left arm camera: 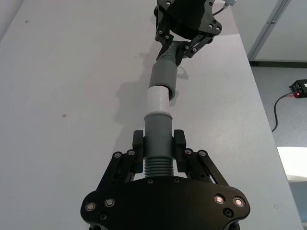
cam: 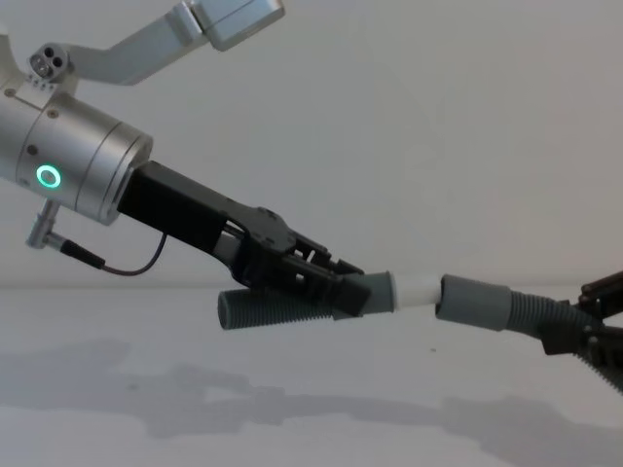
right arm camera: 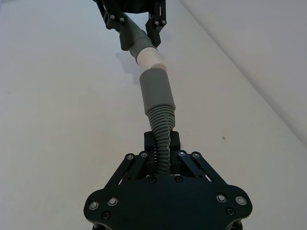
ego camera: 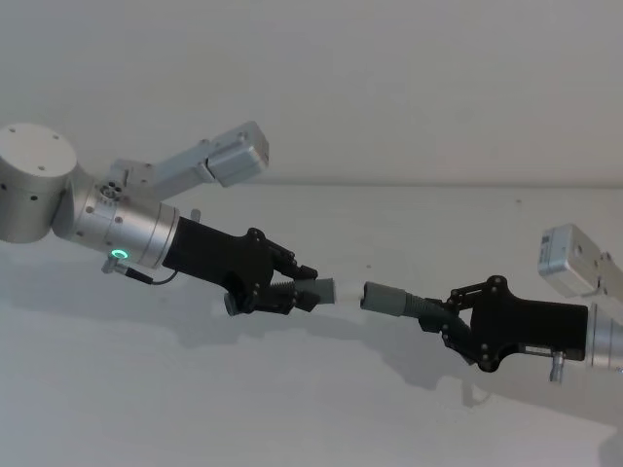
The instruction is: Use both hands to pick up one end of the pipe from the table, align the ends, and insert them.
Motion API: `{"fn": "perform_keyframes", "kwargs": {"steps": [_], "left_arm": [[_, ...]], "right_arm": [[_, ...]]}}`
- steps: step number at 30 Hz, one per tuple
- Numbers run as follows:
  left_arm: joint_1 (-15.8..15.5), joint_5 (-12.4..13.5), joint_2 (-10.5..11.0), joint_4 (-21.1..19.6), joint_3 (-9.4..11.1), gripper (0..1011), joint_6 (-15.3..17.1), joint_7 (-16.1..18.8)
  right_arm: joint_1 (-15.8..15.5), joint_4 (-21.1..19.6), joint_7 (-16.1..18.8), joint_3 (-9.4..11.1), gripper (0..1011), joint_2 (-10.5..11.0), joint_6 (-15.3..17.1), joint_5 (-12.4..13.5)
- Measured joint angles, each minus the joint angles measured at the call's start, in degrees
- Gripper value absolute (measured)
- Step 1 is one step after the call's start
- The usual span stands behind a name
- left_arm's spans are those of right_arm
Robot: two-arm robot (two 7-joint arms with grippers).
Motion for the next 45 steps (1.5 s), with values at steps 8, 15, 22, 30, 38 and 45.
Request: {"fn": "perform_keyframes", "kwargs": {"steps": [8, 15, 22, 30, 38, 45], "left_arm": [[-0.3, -0.2, 0.2, 0.2, 0.4, 349, -0.1, -0.2], [-0.5, -0.4, 0.4, 0.5, 0.8, 349, -0.2, -0.4], [-0.7, -0.8, 0.3, 0.8, 1.0, 349, -0.6, -0.4], [-1.0, -1.3, 0.0, 1.2, 1.2, 349, -1.1, -0.4], [-1.3, -1.7, -0.3, 1.5, 1.5, 349, -1.4, -0.4], [-1.5, -2.0, -0.3, 1.5, 1.8, 349, -1.4, -0.4]], "right_arm": [[0.5, 0.5, 0.1, -0.4, 148, -0.1, 0.4, 0.5], [1.0, 0.8, 0.2, -0.8, 148, -0.2, 0.8, 0.9], [1.4, 1.0, 0.3, -1.2, 147, -0.2, 1.1, 1.2], [1.5, 1.0, 0.5, -1.7, 147, 0.0, 1.4, 1.6], [1.5, 0.8, 0.6, -2.0, 148, 0.2, 1.6, 2.3], [1.6, 0.7, 0.6, -2.2, 148, 0.4, 1.7, 3.0]]}}
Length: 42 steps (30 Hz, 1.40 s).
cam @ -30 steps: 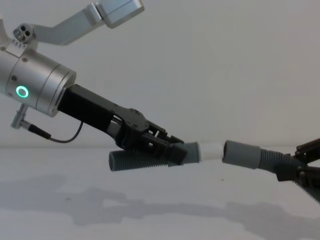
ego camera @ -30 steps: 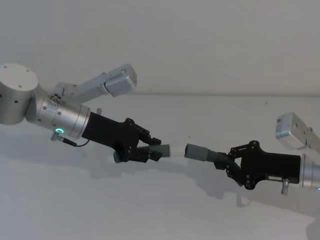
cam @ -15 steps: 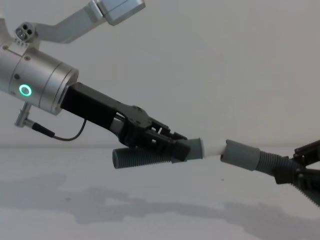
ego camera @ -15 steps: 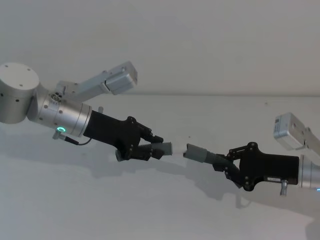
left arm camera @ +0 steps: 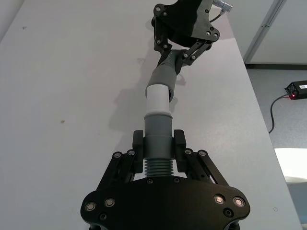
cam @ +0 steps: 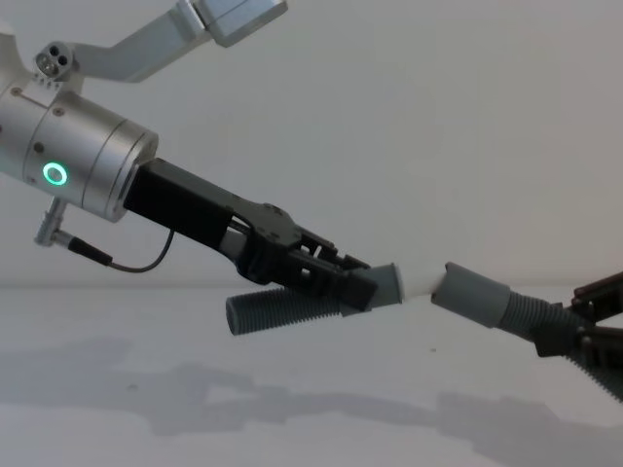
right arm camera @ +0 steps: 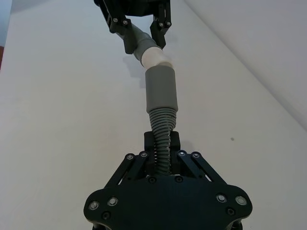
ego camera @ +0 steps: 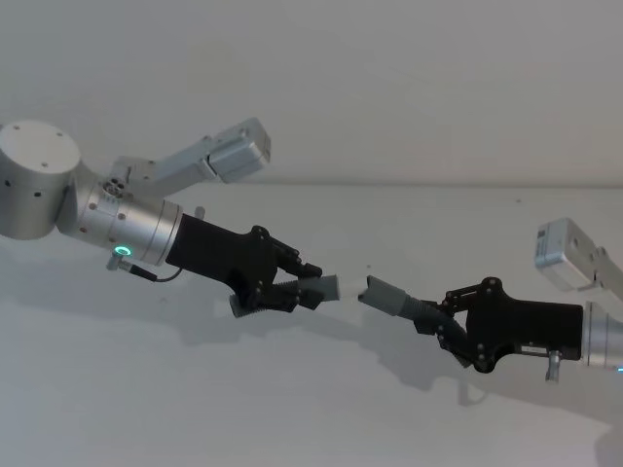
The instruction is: Use both hands to pick up one end of the pipe from the table, align the ends, and insert them.
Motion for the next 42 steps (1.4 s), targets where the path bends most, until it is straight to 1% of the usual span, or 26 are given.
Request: {"fn": "perform_keyframes", "kwargs": {"steps": [23, 42], "left_arm": [[-1.2, 0.0, 1.0, -0.7, 1.8, 349, 1.4, 0.0], [-3.0, 0.4, 0.7, 0.4, 3.6, 349, 1.7, -1.0]], "right_arm": [[0.6, 0.2, 0.2, -0.7, 148, 0.6, -0.4, 1.3], [0.7, -0.1, 0.3, -1.6, 147, 1.5, -1.6, 1.5]]}}
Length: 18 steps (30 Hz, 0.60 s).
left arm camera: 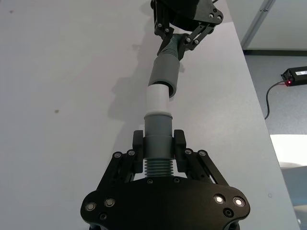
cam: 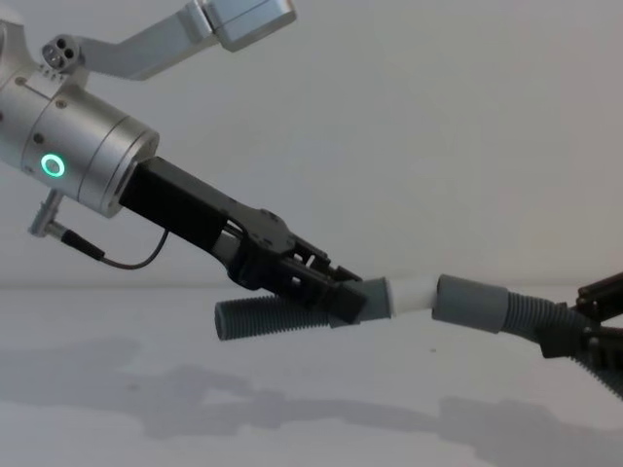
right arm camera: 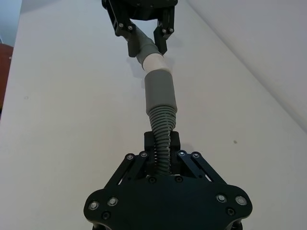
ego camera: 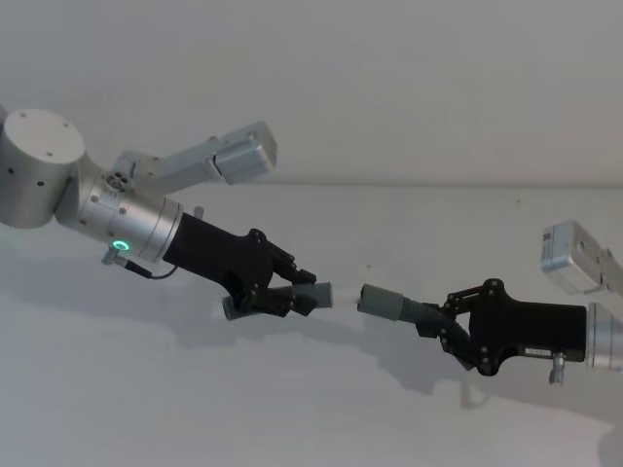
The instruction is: Use both hands to pick up one end of the pipe from the table, align the ends, and insert them.
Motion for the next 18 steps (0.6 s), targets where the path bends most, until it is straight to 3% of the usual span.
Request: {"fn": "perform_keyframes", "kwargs": {"steps": [18], "left_arm": [[-0.8, -0.5, -0.1, -0.1, 1.4, 349, 0.2, -0.8]], "right_arm": [[0.2, -0.5, -0.4, -0.9, 148, 0.7, -0.5, 0.0]]}}
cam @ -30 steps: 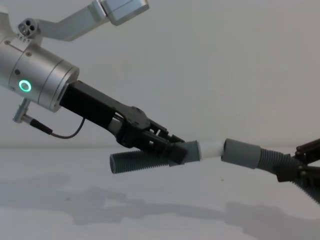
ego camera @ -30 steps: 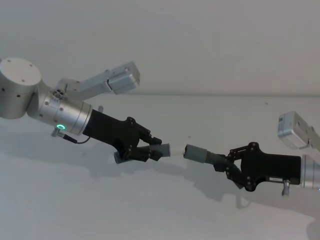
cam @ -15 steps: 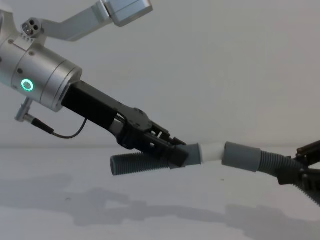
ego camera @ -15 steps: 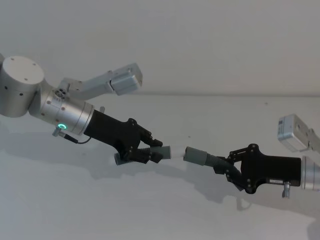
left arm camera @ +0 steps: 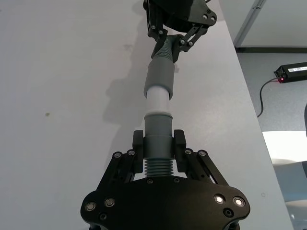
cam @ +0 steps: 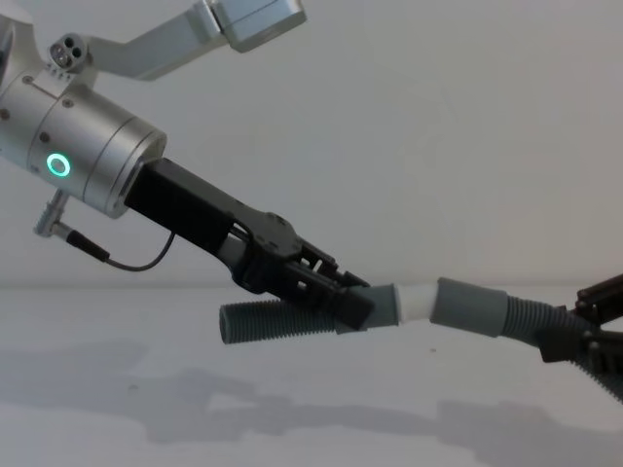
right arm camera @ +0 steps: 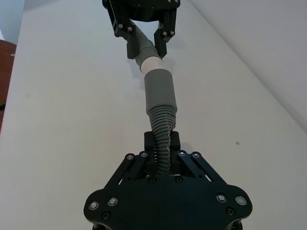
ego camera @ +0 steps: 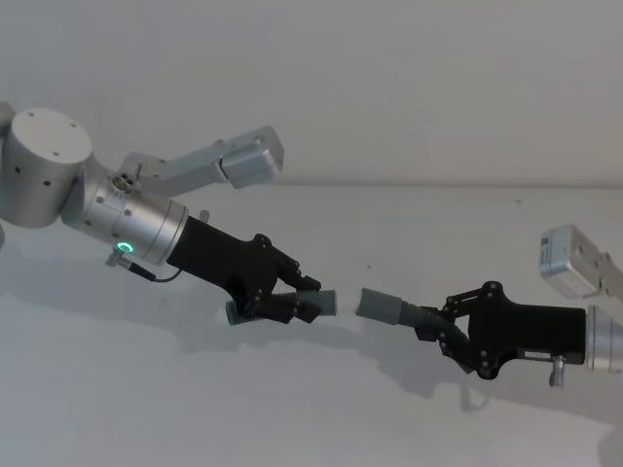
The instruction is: Use both hands to pick up one end of the pipe from the table, align the ends, and insert them.
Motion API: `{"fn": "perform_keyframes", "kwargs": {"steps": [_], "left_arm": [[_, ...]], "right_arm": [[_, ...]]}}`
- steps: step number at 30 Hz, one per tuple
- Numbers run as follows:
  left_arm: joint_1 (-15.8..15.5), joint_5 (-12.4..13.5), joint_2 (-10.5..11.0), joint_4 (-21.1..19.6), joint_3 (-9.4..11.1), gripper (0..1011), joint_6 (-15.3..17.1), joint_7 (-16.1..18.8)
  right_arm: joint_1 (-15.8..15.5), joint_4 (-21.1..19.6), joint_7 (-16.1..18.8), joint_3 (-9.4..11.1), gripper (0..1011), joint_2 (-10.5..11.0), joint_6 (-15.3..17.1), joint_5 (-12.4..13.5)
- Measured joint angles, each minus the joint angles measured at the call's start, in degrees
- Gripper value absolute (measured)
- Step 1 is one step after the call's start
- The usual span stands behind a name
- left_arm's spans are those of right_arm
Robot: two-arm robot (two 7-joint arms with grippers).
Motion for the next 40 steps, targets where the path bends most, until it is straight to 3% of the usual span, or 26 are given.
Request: {"fn": "perform_keyframes", "kwargs": {"steps": [40], "left_arm": [[-0.5, -0.2, 0.4, -0.7, 0.9, 349, 0.6, 1.1]], "right_arm": [[0.2, -0.3, -0.2, -0.7, 147, 0.7, -0.3, 0.3]]}}
